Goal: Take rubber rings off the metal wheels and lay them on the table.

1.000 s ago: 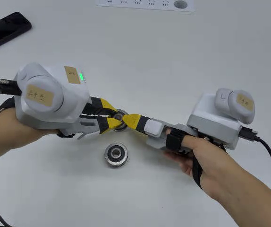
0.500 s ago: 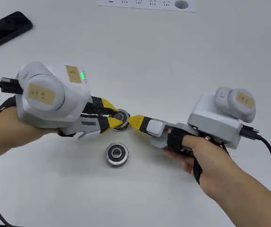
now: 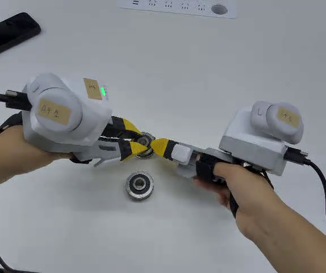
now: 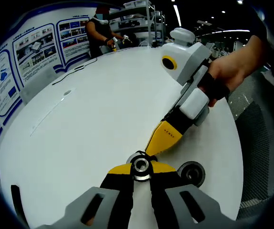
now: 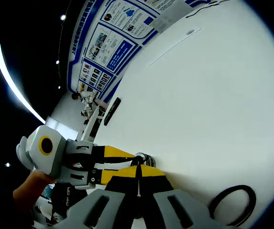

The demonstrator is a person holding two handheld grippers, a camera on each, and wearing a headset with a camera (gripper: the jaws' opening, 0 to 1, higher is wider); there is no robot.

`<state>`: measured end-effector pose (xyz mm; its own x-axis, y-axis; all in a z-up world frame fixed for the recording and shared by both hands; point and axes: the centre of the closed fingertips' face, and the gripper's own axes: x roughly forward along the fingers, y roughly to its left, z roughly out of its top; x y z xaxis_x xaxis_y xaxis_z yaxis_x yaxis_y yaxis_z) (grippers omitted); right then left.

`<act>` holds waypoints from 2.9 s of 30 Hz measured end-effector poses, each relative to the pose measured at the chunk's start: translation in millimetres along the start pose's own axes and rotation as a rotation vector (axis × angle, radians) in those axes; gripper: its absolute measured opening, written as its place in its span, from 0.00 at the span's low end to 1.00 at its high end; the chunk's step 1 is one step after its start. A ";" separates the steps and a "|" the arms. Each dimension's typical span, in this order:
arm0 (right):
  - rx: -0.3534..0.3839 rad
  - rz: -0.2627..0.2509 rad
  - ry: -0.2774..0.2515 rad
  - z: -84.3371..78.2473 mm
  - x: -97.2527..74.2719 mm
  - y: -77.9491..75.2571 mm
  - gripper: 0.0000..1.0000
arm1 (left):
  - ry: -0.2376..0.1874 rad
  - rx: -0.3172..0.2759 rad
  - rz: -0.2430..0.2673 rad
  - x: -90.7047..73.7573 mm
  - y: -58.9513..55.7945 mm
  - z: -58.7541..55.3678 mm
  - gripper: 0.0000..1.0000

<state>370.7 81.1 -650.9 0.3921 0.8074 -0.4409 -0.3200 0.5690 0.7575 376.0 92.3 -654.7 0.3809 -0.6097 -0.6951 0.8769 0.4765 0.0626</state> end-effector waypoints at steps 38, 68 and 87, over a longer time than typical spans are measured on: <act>0.004 0.000 0.009 4.4 2.8 12.7 0.01 | 0.009 -0.023 0.016 -1.4 -3.2 2.6 0.13; 0.125 0.024 -0.051 21.0 0.6 18.6 0.02 | -0.077 -0.085 0.129 -48.1 11.2 7.3 0.27; 0.200 -0.049 -0.158 40.6 -52.5 -13.8 0.02 | -0.239 -0.165 0.224 -87.6 6.5 29.0 0.37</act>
<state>389.6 24.5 -618.6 0.5380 0.7363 -0.4104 -0.1266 0.5519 0.8242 356.8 130.4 -572.7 0.6329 -0.6000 -0.4894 0.7122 0.6991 0.0640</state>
